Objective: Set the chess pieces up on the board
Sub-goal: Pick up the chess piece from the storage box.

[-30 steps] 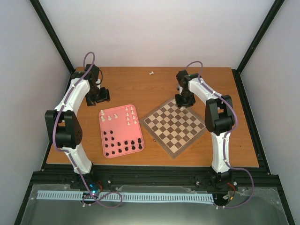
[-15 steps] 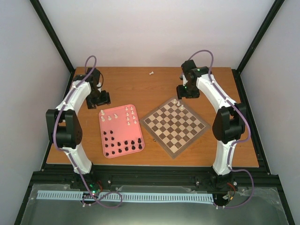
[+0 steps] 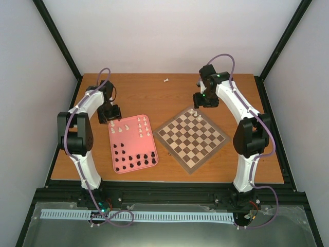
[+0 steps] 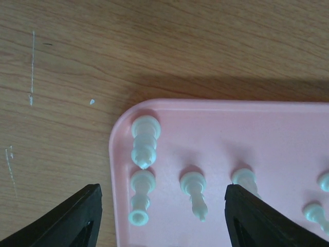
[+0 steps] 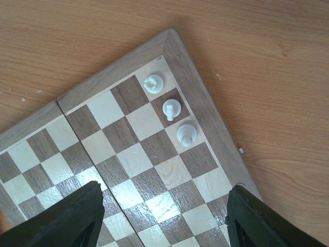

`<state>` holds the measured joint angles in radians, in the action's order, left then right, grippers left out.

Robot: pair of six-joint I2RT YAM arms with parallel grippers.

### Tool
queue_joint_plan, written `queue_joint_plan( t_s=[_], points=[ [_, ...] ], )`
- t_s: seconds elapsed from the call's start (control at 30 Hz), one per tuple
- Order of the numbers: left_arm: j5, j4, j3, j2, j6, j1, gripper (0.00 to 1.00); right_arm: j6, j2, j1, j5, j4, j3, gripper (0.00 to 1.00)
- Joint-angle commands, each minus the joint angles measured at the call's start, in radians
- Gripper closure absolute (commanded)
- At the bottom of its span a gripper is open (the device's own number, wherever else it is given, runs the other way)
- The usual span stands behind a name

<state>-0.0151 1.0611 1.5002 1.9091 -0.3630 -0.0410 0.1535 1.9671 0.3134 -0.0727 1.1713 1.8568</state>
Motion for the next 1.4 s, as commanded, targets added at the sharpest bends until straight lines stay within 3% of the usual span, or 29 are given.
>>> queue_joint_plan(
  t_s=[0.0,0.43,0.63,0.73,0.97,1.1,1.37],
  points=[
    [-0.012,-0.035,0.010,0.035,-0.010,0.020,0.33,-0.012,-0.012,-0.005,-0.007,0.016,0.019,0.34],
    [0.001,-0.036,0.067,0.120,-0.003,0.038,0.44,-0.006,-0.002,-0.005,0.004,0.020,0.014,0.34],
    [0.009,-0.030,0.092,0.138,-0.002,0.038,0.66,-0.005,0.010,-0.005,0.004,0.019,0.018,0.34],
    [0.012,-0.029,0.102,0.141,-0.003,0.038,0.73,-0.005,0.015,-0.005,0.004,0.020,0.017,0.34],
    [0.015,-0.028,0.094,0.152,0.001,0.038,0.74,-0.006,0.025,-0.005,0.001,0.022,0.019,0.34],
    [0.014,-0.028,0.086,0.150,0.003,0.038,0.82,-0.008,0.029,-0.006,0.002,0.021,0.017,0.34],
    [0.019,-0.016,0.086,0.134,0.008,0.038,0.85,-0.005,0.025,-0.005,0.004,0.020,0.007,0.34]
  ],
)
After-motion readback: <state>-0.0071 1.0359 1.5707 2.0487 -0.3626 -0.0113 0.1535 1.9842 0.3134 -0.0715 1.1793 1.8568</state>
